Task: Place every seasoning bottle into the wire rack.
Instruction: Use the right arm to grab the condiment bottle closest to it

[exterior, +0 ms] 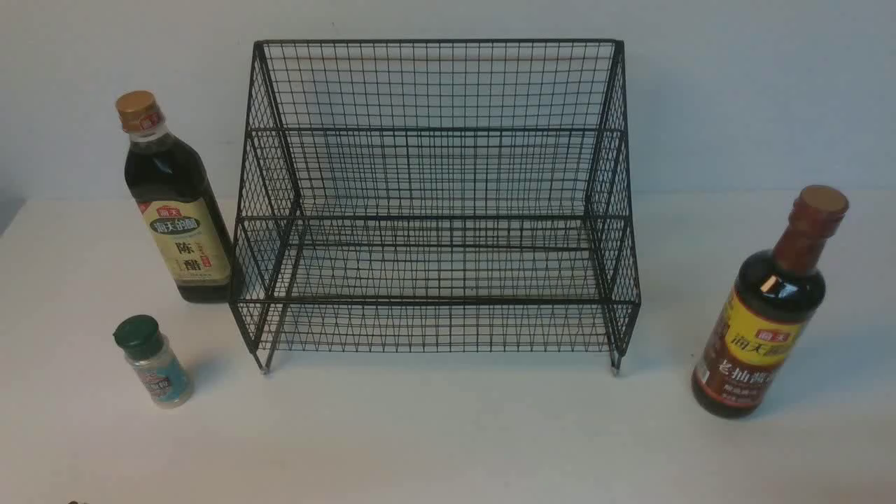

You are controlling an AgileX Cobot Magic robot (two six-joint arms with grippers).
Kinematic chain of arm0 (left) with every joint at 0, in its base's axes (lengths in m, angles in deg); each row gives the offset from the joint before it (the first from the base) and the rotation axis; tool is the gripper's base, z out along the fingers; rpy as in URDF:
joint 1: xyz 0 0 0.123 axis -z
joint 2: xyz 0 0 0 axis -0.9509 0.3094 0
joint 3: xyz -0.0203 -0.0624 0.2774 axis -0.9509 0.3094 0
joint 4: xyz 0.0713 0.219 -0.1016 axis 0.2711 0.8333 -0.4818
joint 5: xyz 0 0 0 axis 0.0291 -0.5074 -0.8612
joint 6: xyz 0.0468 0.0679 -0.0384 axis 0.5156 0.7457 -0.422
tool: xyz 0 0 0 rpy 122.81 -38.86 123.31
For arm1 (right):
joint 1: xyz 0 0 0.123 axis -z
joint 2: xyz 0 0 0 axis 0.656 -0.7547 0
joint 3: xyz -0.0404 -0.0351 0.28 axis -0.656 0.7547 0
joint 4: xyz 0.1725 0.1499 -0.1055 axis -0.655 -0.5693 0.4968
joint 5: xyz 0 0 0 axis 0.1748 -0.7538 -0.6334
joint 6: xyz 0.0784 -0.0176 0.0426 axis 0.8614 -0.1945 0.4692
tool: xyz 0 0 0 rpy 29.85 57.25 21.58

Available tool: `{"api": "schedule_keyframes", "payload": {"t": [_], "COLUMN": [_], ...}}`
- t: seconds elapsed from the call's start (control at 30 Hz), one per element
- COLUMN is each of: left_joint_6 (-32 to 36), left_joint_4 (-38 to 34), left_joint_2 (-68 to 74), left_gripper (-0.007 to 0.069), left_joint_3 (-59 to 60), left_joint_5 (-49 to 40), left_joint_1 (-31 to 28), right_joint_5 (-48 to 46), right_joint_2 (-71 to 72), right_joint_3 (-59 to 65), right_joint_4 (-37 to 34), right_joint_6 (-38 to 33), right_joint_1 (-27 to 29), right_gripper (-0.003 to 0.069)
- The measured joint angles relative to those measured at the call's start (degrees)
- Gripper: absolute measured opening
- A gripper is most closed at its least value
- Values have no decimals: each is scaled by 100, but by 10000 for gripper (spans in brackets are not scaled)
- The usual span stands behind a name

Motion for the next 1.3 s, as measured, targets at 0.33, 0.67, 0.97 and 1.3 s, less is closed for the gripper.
{"api": "schedule_keyframes", "payload": {"t": [0.33,0.67,0.97,1.3], "left_joint_6": [0,0,0,0], "left_joint_4": [0,0,0,0], "left_joint_2": [0,0,0,0], "left_gripper": [-5,-5,-5,-5], "left_joint_3": [0,0,0,0], "left_joint_5": [0,0,0,0], "left_joint_1": [0,0,0,0], "right_joint_5": [0,0,11,2731], "right_joint_2": [0,0,0,0], "right_joint_3": [0,0,0,45], "right_joint_4": [0,0,-7,-2221], "right_joint_6": [0,0,0,1237], "right_joint_1": [0,0,0,0], "right_gripper": [-15,-15,-15,-15]}}
